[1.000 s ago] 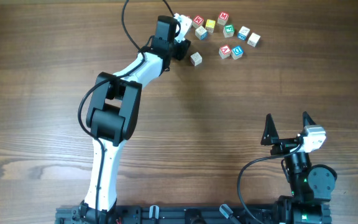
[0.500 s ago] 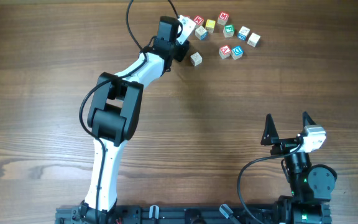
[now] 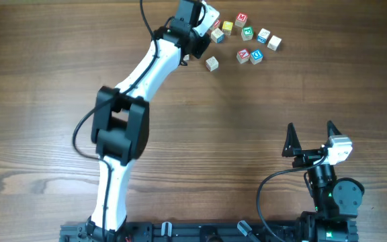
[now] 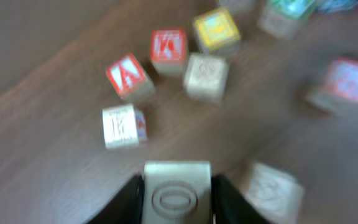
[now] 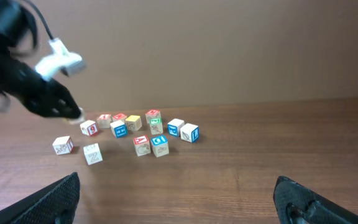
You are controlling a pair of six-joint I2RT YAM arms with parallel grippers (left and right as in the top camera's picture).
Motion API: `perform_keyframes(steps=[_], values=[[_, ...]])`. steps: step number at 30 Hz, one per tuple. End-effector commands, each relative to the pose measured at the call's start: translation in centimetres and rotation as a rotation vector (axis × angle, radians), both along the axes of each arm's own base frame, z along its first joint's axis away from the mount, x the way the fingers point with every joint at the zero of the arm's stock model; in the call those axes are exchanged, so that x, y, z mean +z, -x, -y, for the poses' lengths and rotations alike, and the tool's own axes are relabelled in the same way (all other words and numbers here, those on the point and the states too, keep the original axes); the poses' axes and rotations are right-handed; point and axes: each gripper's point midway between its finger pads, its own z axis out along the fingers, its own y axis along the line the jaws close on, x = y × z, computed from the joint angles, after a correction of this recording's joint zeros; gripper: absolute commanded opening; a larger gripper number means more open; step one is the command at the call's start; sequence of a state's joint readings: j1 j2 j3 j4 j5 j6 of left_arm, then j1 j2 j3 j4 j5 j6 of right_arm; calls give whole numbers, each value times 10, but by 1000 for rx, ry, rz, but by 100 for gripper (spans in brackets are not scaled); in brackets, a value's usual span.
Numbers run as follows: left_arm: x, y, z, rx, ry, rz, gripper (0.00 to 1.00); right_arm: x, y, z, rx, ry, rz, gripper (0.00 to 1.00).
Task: Form a tower
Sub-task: 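Lift the white block out of the cluster with the left gripper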
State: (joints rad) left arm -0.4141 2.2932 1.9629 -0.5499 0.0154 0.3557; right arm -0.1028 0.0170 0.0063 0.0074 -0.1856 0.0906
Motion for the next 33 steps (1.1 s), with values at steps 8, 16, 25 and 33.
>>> perform_keyframes(steps=[8,16,25,33], values=[[58,123,25,-245,9,-247,22,2,0,1,-8,-15,8,100],[2,150,45,-576,-32,-218,23,2,0,1,-8,-15,8,100],[-67,167,40,-670,-74,-167,24,2,0,1,-8,-15,8,100],[-106,163,43,-675,-71,-164,24,2,0,1,-8,-15,8,100]])
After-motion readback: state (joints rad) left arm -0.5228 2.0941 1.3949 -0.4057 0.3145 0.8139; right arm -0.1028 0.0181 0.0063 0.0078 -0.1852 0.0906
